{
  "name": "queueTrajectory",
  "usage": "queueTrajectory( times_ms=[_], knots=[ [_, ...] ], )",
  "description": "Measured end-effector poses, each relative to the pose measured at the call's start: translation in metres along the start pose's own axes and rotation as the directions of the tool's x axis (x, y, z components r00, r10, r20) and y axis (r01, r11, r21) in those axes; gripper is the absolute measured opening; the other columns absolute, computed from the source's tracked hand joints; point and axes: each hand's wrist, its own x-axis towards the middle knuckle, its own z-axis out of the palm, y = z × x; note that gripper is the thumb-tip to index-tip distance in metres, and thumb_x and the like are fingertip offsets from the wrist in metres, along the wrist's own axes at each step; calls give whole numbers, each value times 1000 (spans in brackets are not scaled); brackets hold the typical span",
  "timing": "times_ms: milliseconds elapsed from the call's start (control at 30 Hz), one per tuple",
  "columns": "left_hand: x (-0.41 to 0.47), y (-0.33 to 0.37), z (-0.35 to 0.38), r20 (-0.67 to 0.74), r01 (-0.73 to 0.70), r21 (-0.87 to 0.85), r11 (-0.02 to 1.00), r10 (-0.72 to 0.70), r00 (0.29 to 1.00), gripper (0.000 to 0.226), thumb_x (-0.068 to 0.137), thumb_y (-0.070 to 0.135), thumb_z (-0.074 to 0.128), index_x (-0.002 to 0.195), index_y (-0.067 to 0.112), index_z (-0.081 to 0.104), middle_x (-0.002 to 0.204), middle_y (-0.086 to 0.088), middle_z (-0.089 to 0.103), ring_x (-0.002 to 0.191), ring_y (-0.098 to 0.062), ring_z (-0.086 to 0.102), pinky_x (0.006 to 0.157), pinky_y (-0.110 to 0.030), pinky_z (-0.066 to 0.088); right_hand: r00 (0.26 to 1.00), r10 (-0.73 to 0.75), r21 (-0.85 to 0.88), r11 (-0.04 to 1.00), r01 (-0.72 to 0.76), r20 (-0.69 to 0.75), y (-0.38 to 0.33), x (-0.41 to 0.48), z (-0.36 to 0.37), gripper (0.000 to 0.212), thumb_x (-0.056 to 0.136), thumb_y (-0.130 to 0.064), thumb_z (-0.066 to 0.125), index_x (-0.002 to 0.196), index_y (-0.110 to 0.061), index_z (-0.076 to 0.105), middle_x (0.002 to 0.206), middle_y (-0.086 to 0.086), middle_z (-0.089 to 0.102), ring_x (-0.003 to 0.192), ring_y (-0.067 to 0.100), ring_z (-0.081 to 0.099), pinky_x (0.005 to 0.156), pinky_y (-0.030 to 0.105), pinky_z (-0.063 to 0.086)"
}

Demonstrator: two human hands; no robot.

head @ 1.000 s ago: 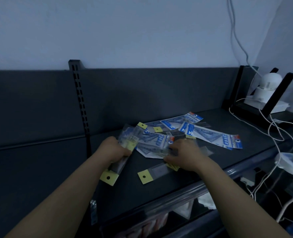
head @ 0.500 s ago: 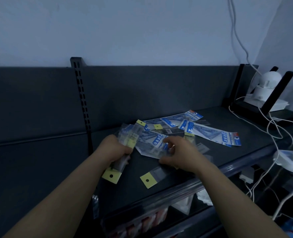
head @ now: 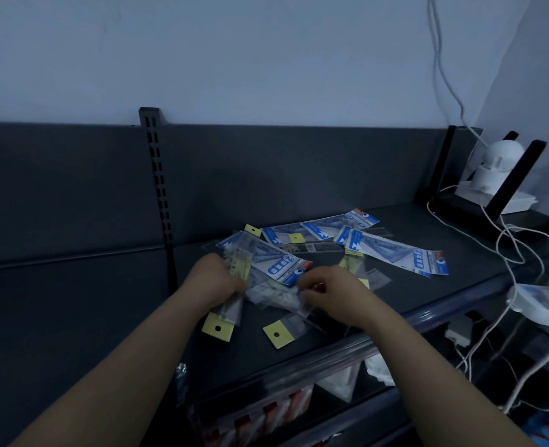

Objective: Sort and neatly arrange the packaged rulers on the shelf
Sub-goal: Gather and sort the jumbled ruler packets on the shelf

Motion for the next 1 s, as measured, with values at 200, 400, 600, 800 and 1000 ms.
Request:
queueTrajectory(
  times_ms=[200,400,600,800,1000],
  knots=[
    [-8,8,7,-27,-44,126,991,48,998,36,72,28,79,90,13,52,86,-3,55,77,-18,56,59,-27,43,997,-1,-131,991,11,75,-4,6,8,39,92,-12,40,124,-20,60,130,1,57,118,24,52,96,28,41],
    [-9,2,3,5,-82,197,977,82,997,40,72,31,80,91,13,49,93,-4,55,81,-18,52,55,-26,39,997,53,-153,986,-61,-57,1,6,9,17,90,-23,51,92,-11,63,94,7,58,92,26,52,79,31,37],
    [-6,-9,-13,64,-57,56,997,54,996,32,75,21,79,92,6,57,92,-9,60,86,-22,59,63,-28,48,980,199,-198,961,-192,19,-26,1,20,28,80,-42,69,94,-21,58,103,5,57,103,24,51,84,32,42],
    [-10,-15,-24,156,-50,-105,993,66,986,28,68,14,75,91,5,62,99,-19,67,90,-33,66,80,-45,58,946,325,-16,946,-325,-10,-56,1,25,35,81,-24,70,110,-19,52,105,5,57,92,22,58,73,29,46],
    [-8,-20,-30,109,-67,-71,995,74,991,17,80,12,71,84,9,55,82,-6,57,72,-18,56,52,-22,42,905,424,286,872,-397,-39,-74,18,37,37,84,-6,60,120,-14,57,100,7,63,70,17,59,53,22,43]
  ],
)
